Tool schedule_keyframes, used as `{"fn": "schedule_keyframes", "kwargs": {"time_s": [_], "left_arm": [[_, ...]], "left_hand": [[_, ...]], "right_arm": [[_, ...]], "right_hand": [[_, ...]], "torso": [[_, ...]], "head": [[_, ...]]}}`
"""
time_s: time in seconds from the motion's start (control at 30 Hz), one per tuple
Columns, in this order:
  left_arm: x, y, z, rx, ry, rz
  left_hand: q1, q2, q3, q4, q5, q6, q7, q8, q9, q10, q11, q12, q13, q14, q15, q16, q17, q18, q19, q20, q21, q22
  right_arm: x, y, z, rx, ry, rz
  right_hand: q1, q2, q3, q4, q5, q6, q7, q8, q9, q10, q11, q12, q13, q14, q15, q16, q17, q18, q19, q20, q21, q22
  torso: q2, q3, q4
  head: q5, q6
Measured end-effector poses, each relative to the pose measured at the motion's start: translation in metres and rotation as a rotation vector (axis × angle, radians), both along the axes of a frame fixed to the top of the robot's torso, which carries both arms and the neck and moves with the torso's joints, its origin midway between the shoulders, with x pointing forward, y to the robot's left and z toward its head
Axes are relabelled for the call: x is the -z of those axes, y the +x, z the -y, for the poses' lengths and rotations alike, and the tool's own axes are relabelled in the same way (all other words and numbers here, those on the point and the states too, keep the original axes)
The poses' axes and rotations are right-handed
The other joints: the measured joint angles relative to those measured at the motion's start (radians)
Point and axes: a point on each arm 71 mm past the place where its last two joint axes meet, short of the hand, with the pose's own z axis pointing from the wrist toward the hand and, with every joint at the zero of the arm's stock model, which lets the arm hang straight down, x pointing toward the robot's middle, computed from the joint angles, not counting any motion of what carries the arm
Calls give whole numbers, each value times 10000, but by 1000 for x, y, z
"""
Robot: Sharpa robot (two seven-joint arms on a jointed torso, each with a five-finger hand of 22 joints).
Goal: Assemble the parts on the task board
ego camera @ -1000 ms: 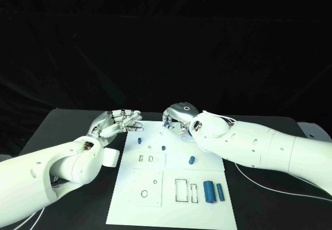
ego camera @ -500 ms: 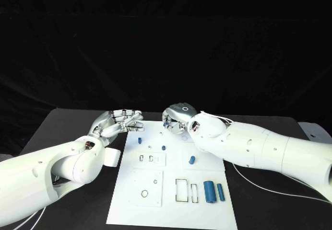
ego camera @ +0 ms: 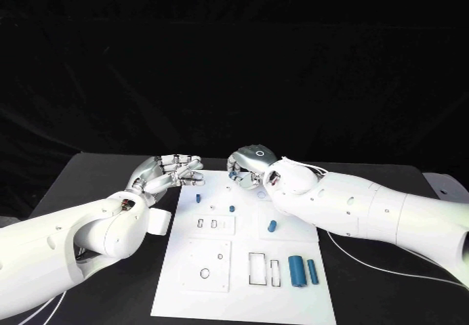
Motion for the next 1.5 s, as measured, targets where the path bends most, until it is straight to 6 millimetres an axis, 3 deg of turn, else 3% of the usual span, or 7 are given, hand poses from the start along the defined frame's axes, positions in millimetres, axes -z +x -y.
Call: {"fn": "schedule_keyframes", "kwargs": {"time_s": [0.83, 0.9, 0.97, 1.0, 1.07, 1.33, 1.5], "left_arm": [[0, 1, -2, -49, 36, -38], [0, 1, -2, -50, 37, -40], [0, 1, -2, -49, 38, -41], [0, 1, -2, -48, 38, -40], [0, 1, -2, -47, 38, -39], [0, 2, -3, -68, 48, -40], [0, 2, -5, -103, 63, -43]], "left_hand": [[0, 0, 0, 0, 0, 0, 0, 0, -1, 0, 0, -63, 0, 0, 0, 0, 16, 0, 0, 0, 0, 0], [0, 0, 0, 0, 0, 0, 0, -37, 0, 0, 0, -63, 0, 0, 0, 0, 23, 0, 0, 0, 0, 0], [0, 0, 0, 0, 0, 0, 0, -36, 6, 0, 0, -63, 0, 0, 0, 0, 25, 0, 0, 0, 0, 0], [0, 0, 0, 0, 0, 0, 0, -37, 7, 0, 0, -63, 0, 0, 0, 0, 25, -1, 0, 0, 0, 0], [0, 0, 0, 0, 0, 0, 0, -36, 6, 0, 0, -63, 0, 0, 0, 0, 25, 0, 0, -1, 0, 0], [0, 0, 0, 0, 0, 0, 0, -36, 5, 0, 0, -63, 0, 0, 0, 0, 24, -1, 0, 0, 0, 0], [0, 0, 0, 0, 0, 0, 0, -36, 5, 0, 0, -63, 0, 0, 0, 0, 24, 1, 0, -1, 0, 0]], "right_arm": [[3, -1, 2, -20, -85, -119], [3, -1, 3, -11, -96, -121], [4, 0, 3, 13, -116, -132], [4, 0, 4, 23, -122, -132], [4, 0, 4, 30, -124, -130], [4, -2, 9, 23, -92, -124], [0, -10, 25, 16, 28, -116]], "right_hand": [[-2, -3, -17, 14, 28, -58, 67, 1, 43, -2, -1, -35, 2, 0, 0, -1, -76, 3, 0, 0, -14, -3], [-68, -50, -53, 63, -197, -295, 211, -112, 63, -328, 48, 4, 24, -32, 49, -110, -346, 4, -9, 9, -238, -2], [-463, -255, -30, 229, -471, -1142, 443, -676, -64, -1366, 303, -50, -283, -33, 298, -489, -1010, 86, -586, 226, -795, -36], [-559, -354, -66, 265, -521, -1380, 458, -854, -145, -1670, 367, -50, -376, -25, 315, -612, -1217, 198, -782, 280, -978, -134], [-617, -525, -193, 308, -521, -1616, 475, -1044, -217, -1944, 403, -51, -468, -36, 326, -727, -1408, 245, -916, 341, -1165, -284], [-642, -600, -295, 338, -432, -1657, 484, -1081, -226, -2011, 436, -50, -493, -36, 326, -737, -1387, 246, -933, 359, -1194, -269], [-643, -599, -359, 360, -299, -1401, 483, -1081, -175, -1657, 393, 69, -474, -35, 326, -582, -1174, 248, -746, 324, -1075, -9]], "torso": [[23, 9, -8], [24, 9, -9], [25, 8, -9], [25, 8, -9], [26, 6, -9], [26, 6, -5], [25, 6, -20]], "head": [[39, -20], [39, -18], [39, -12], [39, -11], [34, -10], [19, -10], [-1, 12]]}}
